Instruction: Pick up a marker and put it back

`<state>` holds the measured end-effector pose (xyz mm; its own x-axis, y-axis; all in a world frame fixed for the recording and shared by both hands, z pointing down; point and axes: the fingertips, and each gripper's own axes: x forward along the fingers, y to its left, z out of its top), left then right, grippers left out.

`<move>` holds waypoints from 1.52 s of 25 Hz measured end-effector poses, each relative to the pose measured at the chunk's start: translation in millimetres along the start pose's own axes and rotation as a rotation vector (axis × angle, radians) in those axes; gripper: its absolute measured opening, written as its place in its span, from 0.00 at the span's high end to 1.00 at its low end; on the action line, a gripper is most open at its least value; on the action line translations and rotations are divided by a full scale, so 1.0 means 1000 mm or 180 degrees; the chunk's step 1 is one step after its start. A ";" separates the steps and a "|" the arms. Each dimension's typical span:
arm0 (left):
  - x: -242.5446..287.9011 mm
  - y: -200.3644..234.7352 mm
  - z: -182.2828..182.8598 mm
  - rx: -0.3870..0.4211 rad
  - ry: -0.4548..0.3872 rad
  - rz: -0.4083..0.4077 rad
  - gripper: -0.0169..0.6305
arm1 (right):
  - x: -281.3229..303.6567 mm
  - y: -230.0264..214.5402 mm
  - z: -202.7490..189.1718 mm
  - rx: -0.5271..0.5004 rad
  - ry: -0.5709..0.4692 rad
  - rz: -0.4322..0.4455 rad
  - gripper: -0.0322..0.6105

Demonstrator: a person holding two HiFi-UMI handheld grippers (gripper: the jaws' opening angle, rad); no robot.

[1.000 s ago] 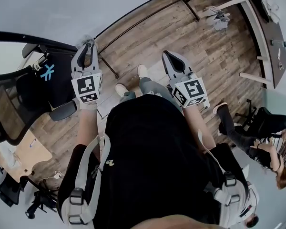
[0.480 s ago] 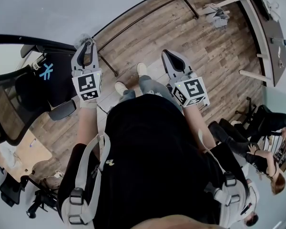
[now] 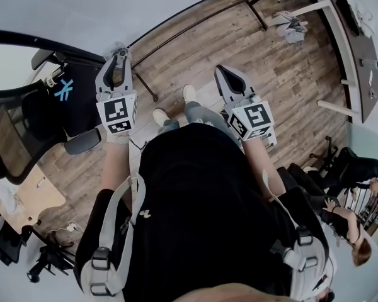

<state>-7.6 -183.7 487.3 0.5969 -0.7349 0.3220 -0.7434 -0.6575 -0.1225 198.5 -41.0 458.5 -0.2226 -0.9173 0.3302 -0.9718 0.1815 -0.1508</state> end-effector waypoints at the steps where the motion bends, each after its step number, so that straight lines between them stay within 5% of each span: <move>1: -0.002 0.000 0.001 -0.0008 0.0000 0.0007 0.83 | 0.002 0.001 0.001 -0.0012 -0.0006 0.0025 0.93; 23: -0.085 0.027 0.014 -0.0221 -0.0155 0.0480 0.83 | 0.059 0.083 0.035 -0.0381 -0.0084 0.1007 0.93; 38: -0.169 0.063 -0.006 -0.0435 -0.0163 0.1139 0.83 | 0.092 0.177 0.040 -0.0629 -0.0045 0.1859 0.93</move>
<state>-157.1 -100.1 430.9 0.3041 -0.9235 0.2339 -0.9388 -0.3322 -0.0913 9.5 -107.5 424.9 -0.7226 -0.6510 0.2326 -0.6862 0.7162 -0.1270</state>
